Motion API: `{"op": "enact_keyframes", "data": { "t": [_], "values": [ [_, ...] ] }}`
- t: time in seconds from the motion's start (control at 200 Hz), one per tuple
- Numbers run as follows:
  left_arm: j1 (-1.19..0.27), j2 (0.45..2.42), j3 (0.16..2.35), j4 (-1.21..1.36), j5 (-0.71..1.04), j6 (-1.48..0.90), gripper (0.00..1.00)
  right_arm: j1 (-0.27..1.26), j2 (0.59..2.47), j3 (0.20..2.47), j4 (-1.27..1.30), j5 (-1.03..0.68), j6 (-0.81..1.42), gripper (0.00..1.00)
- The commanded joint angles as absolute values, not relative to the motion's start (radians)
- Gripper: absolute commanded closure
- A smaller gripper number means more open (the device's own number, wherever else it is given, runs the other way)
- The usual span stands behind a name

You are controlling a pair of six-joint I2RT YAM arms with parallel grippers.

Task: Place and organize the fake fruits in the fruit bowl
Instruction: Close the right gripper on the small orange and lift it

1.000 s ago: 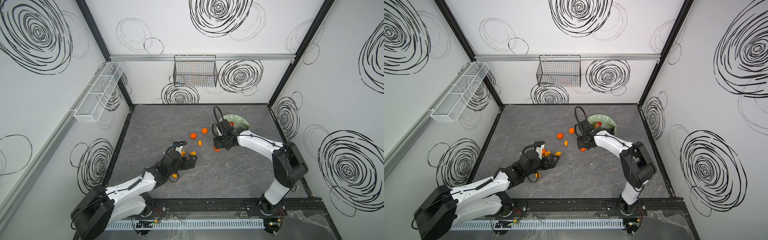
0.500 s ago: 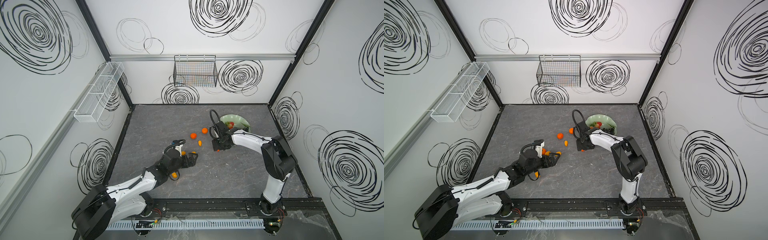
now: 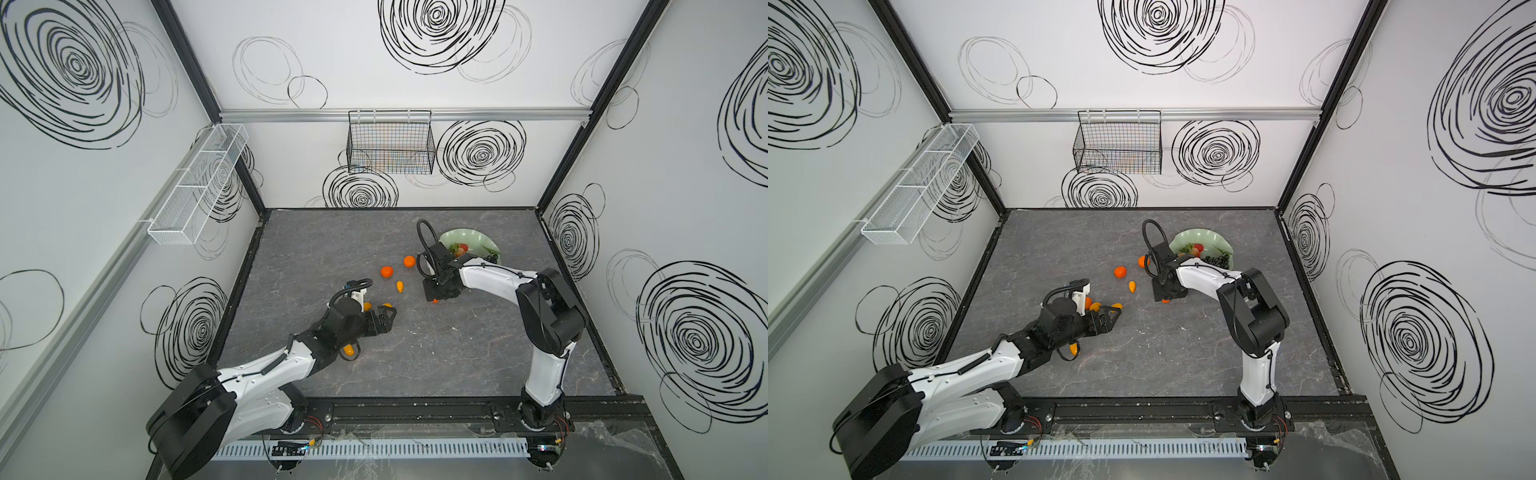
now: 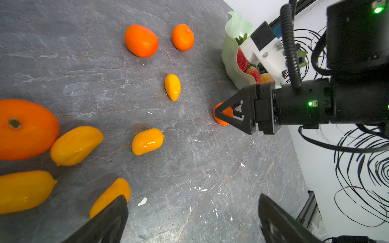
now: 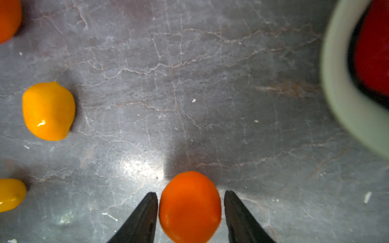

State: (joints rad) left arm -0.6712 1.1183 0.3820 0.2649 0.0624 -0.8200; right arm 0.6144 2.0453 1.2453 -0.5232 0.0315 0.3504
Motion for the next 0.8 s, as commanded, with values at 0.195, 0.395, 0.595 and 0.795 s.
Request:
{"op": "enact_keyframes", "data": {
  "t": [0.195, 0.395, 0.595, 0.795],
  "values": [
    [-0.667, 1.15, 0.417, 0.306, 0.066, -0.819, 0.01, 0.624, 2.062, 1.27, -0.521, 0.051, 0.342, 0.48],
    [-0.682, 1.189, 0.446, 0.294, 0.056, -0.803, 0.01, 0.625, 2.024, 1.244, -0.512, 0.048, 0.348, 0.51],
    [-0.714, 1.233, 0.489, 0.281, 0.026, -0.794, 0.01, 0.62, 1.974, 1.224, -0.513, 0.033, 0.352, 0.53],
    [-0.742, 1.256, 0.525, 0.283, -0.002, -0.79, 0.01, 0.6, 1.902, 1.194, -0.513, 0.0, 0.362, 0.54]
  ]
}}
